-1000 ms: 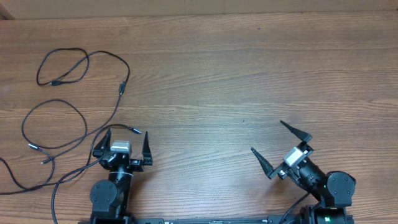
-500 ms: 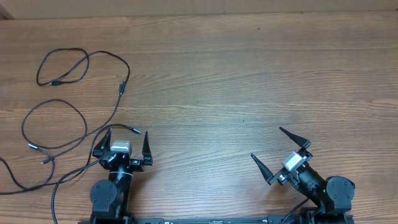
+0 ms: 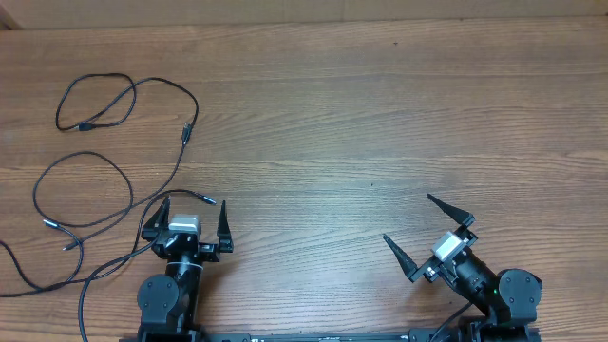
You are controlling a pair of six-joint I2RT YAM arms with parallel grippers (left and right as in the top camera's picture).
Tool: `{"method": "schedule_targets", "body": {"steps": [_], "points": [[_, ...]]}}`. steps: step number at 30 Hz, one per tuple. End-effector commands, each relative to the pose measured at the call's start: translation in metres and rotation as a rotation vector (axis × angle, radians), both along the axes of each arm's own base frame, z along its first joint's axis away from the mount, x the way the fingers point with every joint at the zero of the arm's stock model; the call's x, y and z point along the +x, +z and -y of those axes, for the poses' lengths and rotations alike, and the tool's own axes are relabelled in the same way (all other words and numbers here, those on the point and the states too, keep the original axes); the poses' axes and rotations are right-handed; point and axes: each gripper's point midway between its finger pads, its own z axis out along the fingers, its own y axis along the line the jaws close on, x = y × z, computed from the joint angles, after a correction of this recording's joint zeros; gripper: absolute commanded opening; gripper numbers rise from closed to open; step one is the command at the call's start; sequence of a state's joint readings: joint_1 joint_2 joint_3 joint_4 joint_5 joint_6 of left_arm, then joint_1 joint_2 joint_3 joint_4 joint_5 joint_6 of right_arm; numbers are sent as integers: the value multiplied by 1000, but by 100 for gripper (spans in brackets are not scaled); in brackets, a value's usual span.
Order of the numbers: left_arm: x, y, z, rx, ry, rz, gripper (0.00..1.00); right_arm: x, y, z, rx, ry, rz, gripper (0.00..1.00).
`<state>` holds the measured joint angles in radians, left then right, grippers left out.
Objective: Untangle cables
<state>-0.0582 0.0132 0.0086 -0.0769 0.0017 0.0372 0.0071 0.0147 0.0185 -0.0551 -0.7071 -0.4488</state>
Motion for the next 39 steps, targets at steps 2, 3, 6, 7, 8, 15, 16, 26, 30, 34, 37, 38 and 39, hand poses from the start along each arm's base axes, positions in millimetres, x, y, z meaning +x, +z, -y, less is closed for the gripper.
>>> {"method": "schedule_targets", "body": {"steps": [2, 3, 6, 7, 8, 15, 16, 26, 30, 34, 37, 38, 39], "points": [[0, 0, -4, 24, 16, 6, 100, 0, -3, 1, 2, -3, -2, 100], [0, 0, -4, 24, 16, 6, 100, 1, -2, 2, 2, -11, 1, 100], [0, 0, -4, 24, 16, 6, 99, 12, 13, 16, 89, -117, 7, 100], [0, 0, -4, 24, 16, 6, 100, 18, 20, 26, 165, -180, -14, 100], [0, 0, -4, 24, 16, 6, 100, 24, 25, 39, 269, -253, -52, 100], [0, 0, -4, 24, 16, 6, 100, 42, -7, 85, 575, -544, -301, 100], [0, 0, -4, 24, 16, 6, 100, 42, -7, 86, 575, -545, -301, 100], [0, 0, -4, 24, 16, 6, 100, 41, 4, 82, 584, -514, -264, 100], [0, 0, -4, 24, 16, 6, 100, 44, 4, 109, 749, -648, -273, 100], [0, 0, -4, 24, 16, 6, 100, 44, -9, 117, 789, -706, -327, 100], [0, 0, -4, 24, 16, 6, 100, 44, -10, 115, 765, -697, -324, 100], [0, 0, -4, 24, 16, 6, 100, 44, -10, 115, 765, -698, -325, 100], [0, 0, -4, 24, 16, 6, 100, 44, -10, 115, 765, -698, -325, 100]]}}
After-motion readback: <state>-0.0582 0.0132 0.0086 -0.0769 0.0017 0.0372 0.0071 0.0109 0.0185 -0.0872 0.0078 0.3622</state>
